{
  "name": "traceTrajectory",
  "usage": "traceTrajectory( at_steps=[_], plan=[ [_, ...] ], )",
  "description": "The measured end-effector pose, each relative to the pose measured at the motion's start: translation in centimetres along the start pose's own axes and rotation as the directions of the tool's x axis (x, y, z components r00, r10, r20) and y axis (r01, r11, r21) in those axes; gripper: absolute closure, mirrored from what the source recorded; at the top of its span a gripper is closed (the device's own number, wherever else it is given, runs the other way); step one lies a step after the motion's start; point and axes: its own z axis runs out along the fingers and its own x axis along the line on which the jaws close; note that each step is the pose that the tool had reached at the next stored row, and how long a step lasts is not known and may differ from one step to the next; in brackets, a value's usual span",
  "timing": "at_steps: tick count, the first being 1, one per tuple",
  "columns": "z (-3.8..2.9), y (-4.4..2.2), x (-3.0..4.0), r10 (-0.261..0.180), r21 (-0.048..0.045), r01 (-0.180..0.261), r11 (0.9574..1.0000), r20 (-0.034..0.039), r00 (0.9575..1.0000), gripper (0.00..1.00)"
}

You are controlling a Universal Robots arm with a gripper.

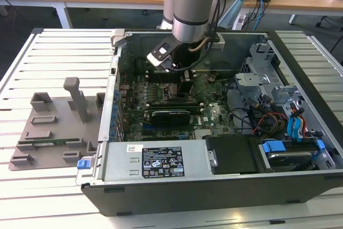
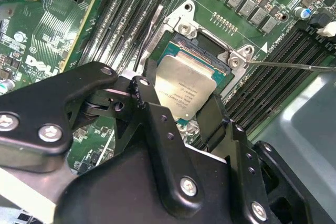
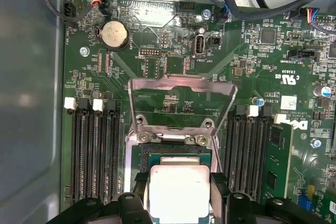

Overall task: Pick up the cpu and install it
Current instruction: 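Place the cpu into insertion slot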

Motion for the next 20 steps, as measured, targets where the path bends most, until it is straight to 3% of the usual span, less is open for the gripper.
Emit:
traceTrajectory(
  at_steps=[11,20],
  plan=[
    [0.99,0.10,0.03,0.000,0.0000,0.000,1.0000,0.0002,1.0000,0.45],
    [1.04,0.12,0.16,0.001,-0.0001,-0.001,1.0000,0.0000,1.0000,0.45]
  ],
)
